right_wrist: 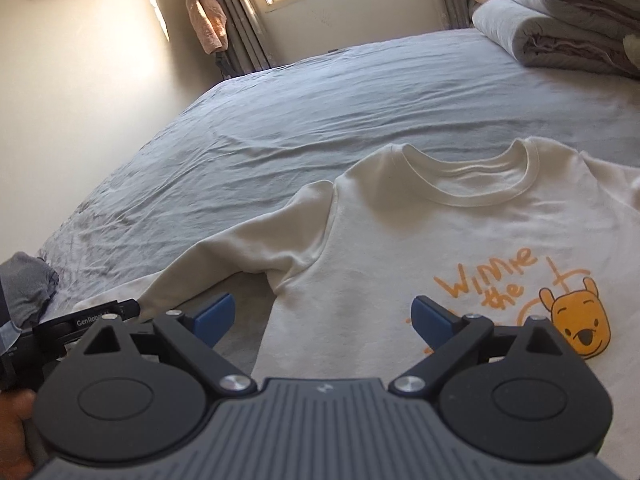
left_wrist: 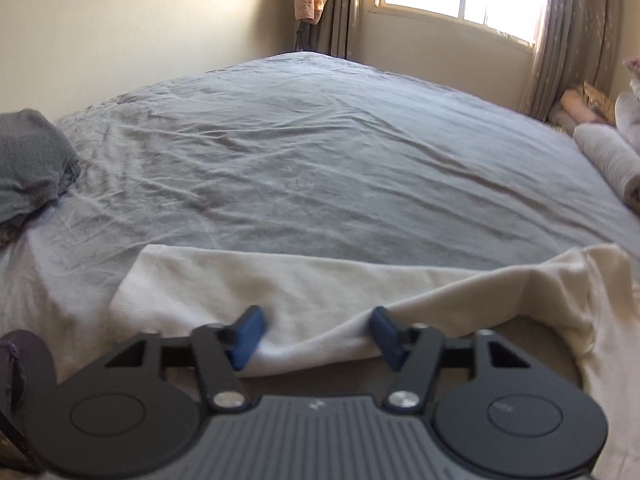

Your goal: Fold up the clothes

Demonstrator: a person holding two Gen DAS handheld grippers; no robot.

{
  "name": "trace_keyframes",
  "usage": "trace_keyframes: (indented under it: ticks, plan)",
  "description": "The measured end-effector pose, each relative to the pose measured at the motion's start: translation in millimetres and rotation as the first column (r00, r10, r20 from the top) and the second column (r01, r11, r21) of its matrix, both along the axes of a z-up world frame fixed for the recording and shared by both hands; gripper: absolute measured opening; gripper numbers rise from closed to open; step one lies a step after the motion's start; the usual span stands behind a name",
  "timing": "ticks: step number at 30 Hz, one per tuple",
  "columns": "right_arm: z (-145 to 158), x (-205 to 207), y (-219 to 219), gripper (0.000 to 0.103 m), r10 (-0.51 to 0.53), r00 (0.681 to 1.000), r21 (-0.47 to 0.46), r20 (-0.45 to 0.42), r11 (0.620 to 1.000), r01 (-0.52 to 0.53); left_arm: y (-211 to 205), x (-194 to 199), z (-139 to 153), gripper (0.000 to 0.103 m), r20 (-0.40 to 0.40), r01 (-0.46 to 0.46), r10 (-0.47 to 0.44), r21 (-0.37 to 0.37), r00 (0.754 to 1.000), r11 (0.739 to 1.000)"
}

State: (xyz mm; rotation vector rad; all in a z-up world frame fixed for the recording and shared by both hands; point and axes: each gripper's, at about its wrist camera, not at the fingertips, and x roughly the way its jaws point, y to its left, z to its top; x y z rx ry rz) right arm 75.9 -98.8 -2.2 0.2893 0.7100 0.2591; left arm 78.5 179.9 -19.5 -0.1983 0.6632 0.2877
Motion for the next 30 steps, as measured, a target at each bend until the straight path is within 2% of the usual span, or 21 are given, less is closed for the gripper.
trace_keyframes:
  ticks: [4, 10, 14, 17, 18, 20, 21, 22, 30]
  plan:
    - [-1.6, 3.0, -0.6, 0.097, 0.003, 1.000, 0.013, -0.009, 1.000, -0.002, -0.6, -0.1, 2.8, 0.002, 0.028, 0.009, -0.008, -0.017, 1.000, 1.000]
    - [-1.4, 2.4, 1.3, 0.097, 0.011, 1.000, 0.019, -0.008, 1.000, -0.011, 5.1, -5.6, 10.4, 0.000, 0.081, -0.038, 0.040, -0.021, 0.996, 0.999]
    - [0.0, 0.5, 2.6, 0.097, 0.016, 1.000, 0.019, -0.003, 1.000, -0.016, 13.8, -7.0, 11.5, 0.000, 0.084, -0.068, 0.069, -0.023, 0.994, 0.997]
    - [2.0, -0.6, 4.5, 0.097, 0.021, 1.000, 0.008, 0.010, 1.000, -0.021, 22.2, -9.5, 9.6, 0.003, 0.063, -0.096, 0.099, -0.042, 0.993, 0.994]
    - [2.7, -1.0, 5.1, 0.097, 0.022, 1.000, 0.004, 0.014, 1.000, -0.022, 24.8, -10.8, 9.3, 0.009, 0.060, -0.104, 0.107, -0.049, 0.992, 0.993]
    - [3.8, -1.7, 6.5, 0.097, 0.026, 0.999, -0.002, 0.022, 1.000, -0.026, 29.7, -12.6, 8.7, 0.025, 0.054, -0.119, 0.122, -0.052, 0.991, 0.992]
    - [4.2, -2.0, 7.4, 0.097, 0.029, 0.999, -0.005, 0.026, 1.000, -0.028, 32.0, -13.7, 8.8, 0.038, 0.054, -0.131, 0.134, -0.050, 0.990, 0.990]
    - [4.3, -2.3, 8.4, 0.097, 0.033, 0.999, -0.007, 0.028, 0.999, -0.033, 34.0, -14.7, 9.1, 0.044, 0.055, -0.142, 0.145, -0.046, 0.988, 0.989]
    - [1.5, -2.3, 15.0, 0.097, 0.053, 0.998, -0.017, 0.024, 0.998, -0.053, 39.9, -10.2, 0.7, 0.044, -0.016, -0.151, 0.150, -0.039, 0.989, 0.988]
